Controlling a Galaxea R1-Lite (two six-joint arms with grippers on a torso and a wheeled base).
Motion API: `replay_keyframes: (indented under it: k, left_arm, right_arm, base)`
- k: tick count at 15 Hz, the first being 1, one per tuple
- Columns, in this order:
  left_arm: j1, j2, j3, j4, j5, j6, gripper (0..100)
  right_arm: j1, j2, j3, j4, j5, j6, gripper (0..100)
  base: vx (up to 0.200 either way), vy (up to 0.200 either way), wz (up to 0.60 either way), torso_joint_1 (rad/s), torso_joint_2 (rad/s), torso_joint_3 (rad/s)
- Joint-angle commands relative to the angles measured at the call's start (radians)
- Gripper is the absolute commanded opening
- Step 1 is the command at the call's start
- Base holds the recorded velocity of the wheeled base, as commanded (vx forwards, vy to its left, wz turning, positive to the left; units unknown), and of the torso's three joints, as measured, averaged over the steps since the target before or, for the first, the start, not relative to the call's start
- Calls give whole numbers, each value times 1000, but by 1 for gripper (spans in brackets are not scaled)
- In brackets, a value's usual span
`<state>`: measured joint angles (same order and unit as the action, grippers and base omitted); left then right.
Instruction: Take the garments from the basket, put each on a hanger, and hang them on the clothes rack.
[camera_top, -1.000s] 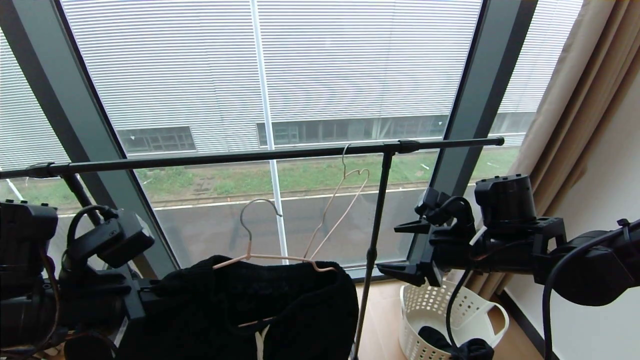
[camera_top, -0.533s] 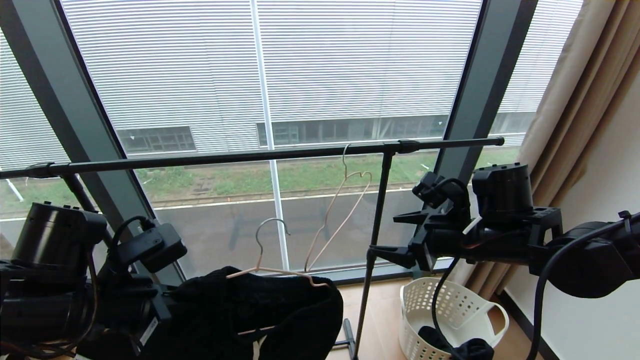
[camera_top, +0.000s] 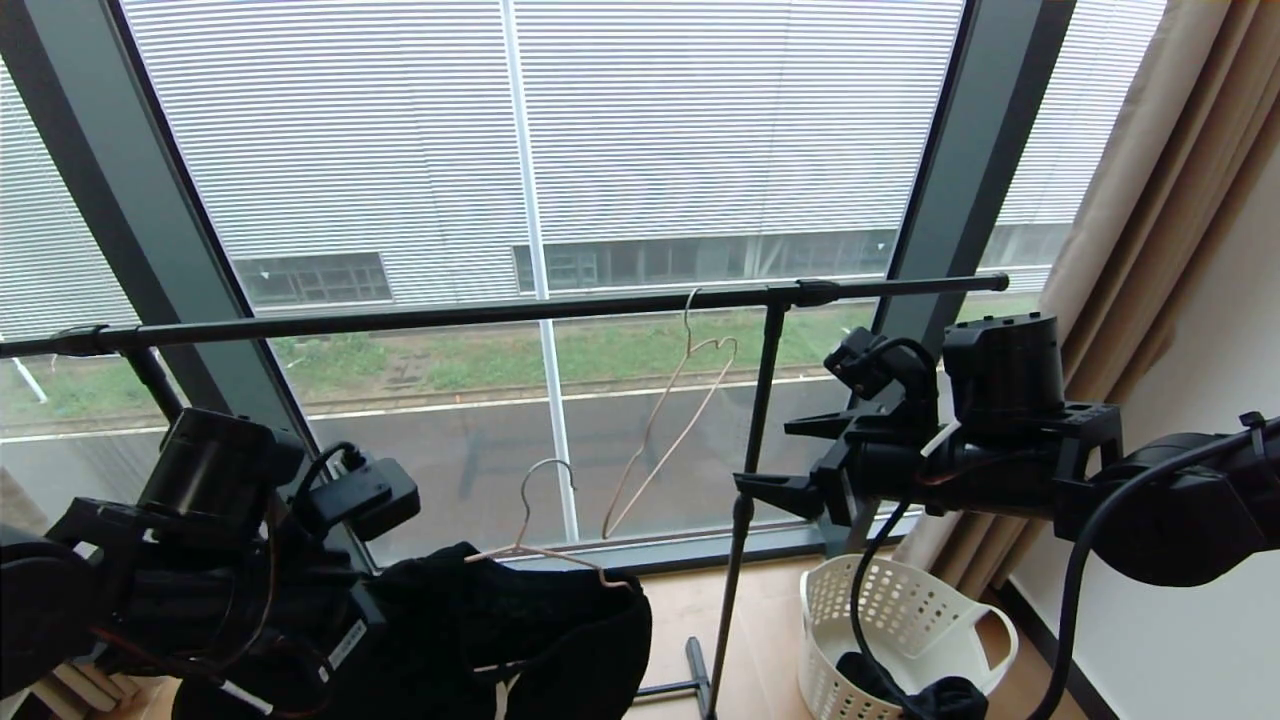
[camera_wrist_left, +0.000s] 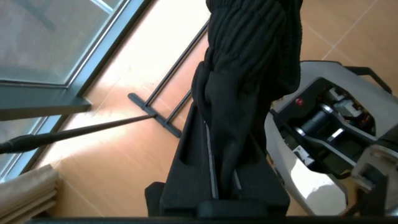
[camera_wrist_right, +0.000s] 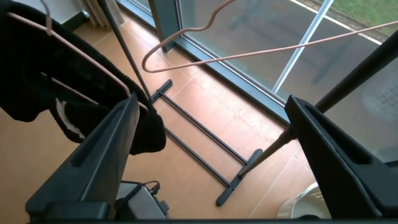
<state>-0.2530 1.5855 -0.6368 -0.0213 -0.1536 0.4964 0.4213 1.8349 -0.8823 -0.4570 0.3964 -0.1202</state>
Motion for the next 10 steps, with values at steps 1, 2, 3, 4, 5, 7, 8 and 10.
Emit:
replay_keyframes:
  k: [1, 2, 3, 4, 5, 7, 8, 10]
  left_arm:
    - [4, 54, -21, -5, 17, -4, 0]
    - [6, 59, -24, -31, 25, -21, 0]
    - [8, 59, -26, -62, 42, -56, 0]
    - [8, 59, -29, -95, 68, -90, 0]
    - [8, 59, -34, -129, 86, -114, 0]
    - [4, 54, -40, -189, 89, -165, 0]
    - [4, 51, -40, -213, 89, -185, 0]
    - [6, 36, -40, -264, 95, -245, 0]
  right_arm:
    - [1, 0, -1, 0, 1, -1, 100]
    - [-1, 0, -1, 0, 1, -1, 100]
    - [1, 1, -1, 0, -1, -1, 100]
    - [1, 1, 0, 0, -1, -1, 100]
    - [1, 1, 0, 0, -1, -1, 100]
    - [1, 3, 0, 1, -1, -1, 100]
    - [1, 3, 0, 0, -1, -1, 100]
    - [1, 3, 0, 1, -1, -1, 100]
  base:
    - [0, 0, 0, 0, 0, 0]
    - [0, 0, 0, 0, 0, 0]
    - [0, 0, 0, 0, 0, 0]
    - [0, 0, 0, 0, 0, 0]
    - [0, 0, 0, 0, 0, 0]
    - [0, 0, 0, 0, 0, 0]
    - [0, 0, 0, 0, 0, 0]
    - [0, 0, 0, 0, 0, 0]
